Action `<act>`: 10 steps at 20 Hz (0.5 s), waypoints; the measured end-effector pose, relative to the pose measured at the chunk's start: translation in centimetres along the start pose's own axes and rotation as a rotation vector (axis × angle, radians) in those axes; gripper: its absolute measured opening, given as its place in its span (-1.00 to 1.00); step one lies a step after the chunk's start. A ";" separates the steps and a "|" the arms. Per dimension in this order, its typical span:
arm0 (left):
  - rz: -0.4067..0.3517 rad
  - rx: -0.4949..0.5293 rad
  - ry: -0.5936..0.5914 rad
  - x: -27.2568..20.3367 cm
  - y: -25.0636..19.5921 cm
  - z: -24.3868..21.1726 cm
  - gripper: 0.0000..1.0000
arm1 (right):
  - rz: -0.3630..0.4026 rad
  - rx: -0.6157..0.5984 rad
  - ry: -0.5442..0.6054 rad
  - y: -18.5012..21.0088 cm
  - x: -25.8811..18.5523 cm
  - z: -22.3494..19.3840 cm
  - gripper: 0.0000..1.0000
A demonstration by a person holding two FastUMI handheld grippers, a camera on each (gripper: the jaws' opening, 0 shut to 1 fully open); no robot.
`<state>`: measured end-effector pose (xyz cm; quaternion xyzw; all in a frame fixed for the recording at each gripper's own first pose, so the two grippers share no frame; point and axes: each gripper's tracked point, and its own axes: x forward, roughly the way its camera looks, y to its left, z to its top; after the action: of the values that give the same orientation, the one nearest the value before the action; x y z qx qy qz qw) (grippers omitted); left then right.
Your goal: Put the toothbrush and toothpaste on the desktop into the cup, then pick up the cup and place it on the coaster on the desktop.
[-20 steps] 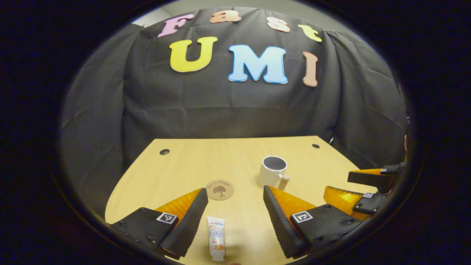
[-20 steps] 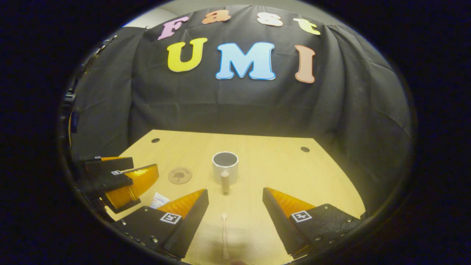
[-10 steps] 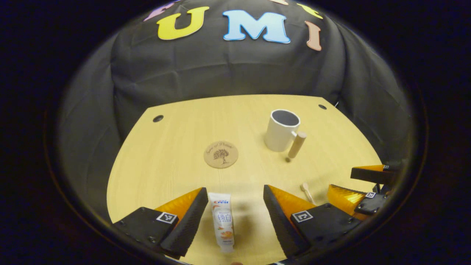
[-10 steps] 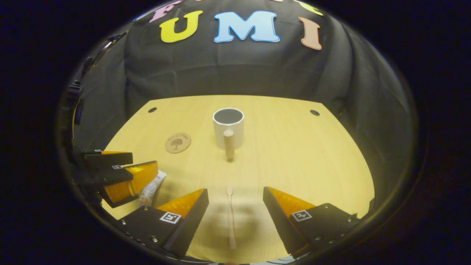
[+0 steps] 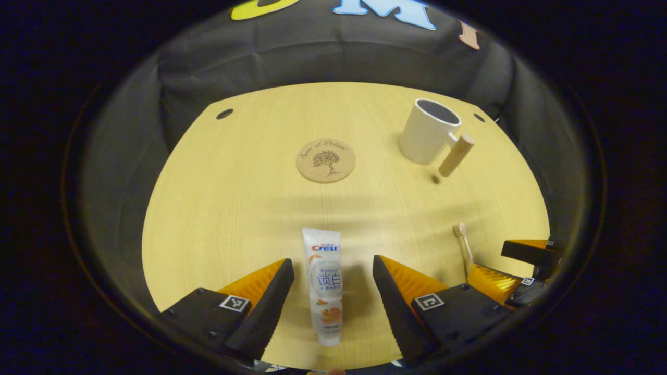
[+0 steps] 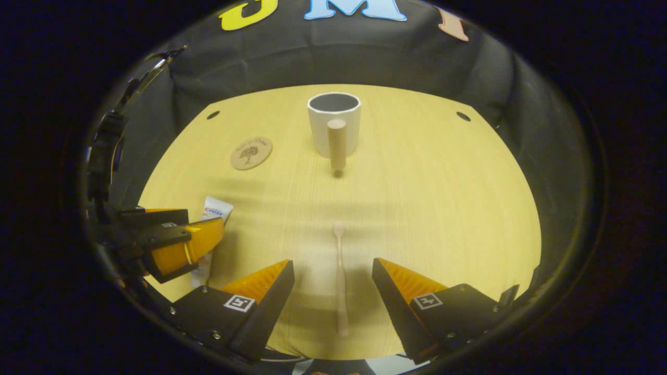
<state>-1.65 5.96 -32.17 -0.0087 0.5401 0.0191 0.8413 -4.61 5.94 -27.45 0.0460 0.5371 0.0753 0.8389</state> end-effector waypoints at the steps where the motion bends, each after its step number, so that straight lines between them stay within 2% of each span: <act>1: 0.001 -0.005 0.022 0.3 0.2 -0.4 0.98 | 0.007 0.001 0.034 0.5 0.9 -0.7 0.89; 7: -0.002 0.009 0.103 2.0 0.6 -1.7 0.97 | -0.039 -0.023 0.186 -0.6 2.5 -2.8 0.80; 9: -0.003 0.002 0.126 2.5 0.8 -2.0 0.98 | -0.031 -0.021 0.221 -0.4 2.8 -3.1 0.54; 10: -0.007 0.000 0.135 2.8 0.9 -2.2 0.98 | -0.043 -0.029 0.239 -0.6 3.0 -3.1 0.55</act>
<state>-2.52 6.87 -35.58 -0.0121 0.5956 0.0157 0.8031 -6.13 5.83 -31.48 0.0132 0.6331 0.0698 0.7708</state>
